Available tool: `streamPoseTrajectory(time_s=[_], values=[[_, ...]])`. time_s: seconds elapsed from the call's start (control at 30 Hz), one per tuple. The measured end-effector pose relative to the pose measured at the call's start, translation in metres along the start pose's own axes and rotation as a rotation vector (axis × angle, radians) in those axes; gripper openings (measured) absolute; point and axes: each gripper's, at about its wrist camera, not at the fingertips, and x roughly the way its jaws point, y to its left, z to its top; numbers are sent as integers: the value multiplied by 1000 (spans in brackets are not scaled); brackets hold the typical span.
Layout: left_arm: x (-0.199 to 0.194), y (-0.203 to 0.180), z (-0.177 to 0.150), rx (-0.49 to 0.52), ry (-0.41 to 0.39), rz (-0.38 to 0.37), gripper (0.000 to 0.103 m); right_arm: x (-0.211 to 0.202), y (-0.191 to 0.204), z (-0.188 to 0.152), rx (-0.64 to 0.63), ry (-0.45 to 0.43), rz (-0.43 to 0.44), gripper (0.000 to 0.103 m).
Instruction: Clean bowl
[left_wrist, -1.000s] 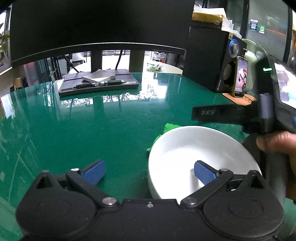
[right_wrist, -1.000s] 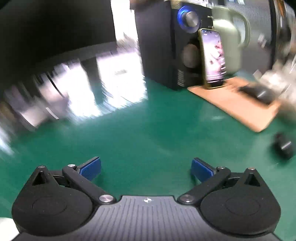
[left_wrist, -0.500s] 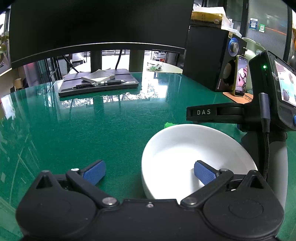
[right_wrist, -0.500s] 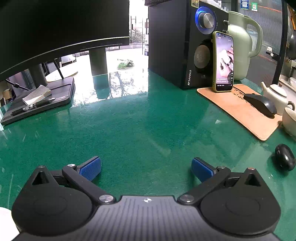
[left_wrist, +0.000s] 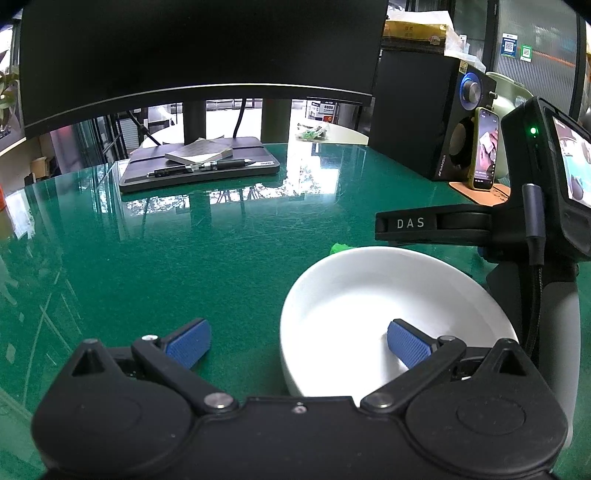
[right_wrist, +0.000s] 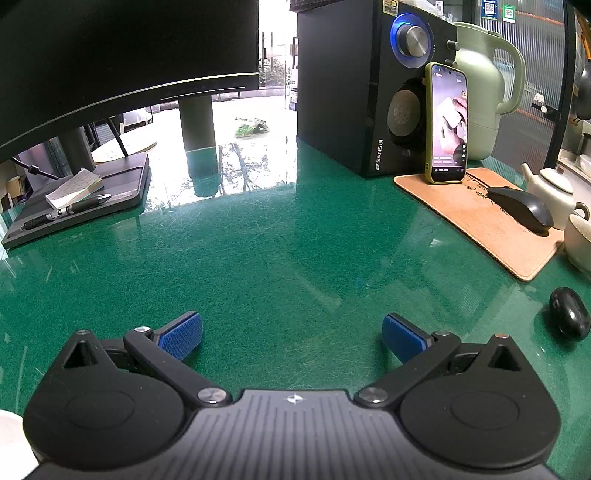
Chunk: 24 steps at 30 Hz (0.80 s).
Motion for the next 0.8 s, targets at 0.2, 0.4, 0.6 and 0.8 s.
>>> streamPoseTrajectory(time_s=[0.2,0.4,0.6,0.8], values=[[1,1,0,1,0,-1,103,2,0,1,-1,0,1,103],[0,0,0,1,0,0,103,2,1,2,-1,0,2,103],[1,1,0,1,-1,-1,103,2,0,2,-1,0,2,103],[1,0,0,1,0,0,103,3,0,2,-1,0,2,103]])
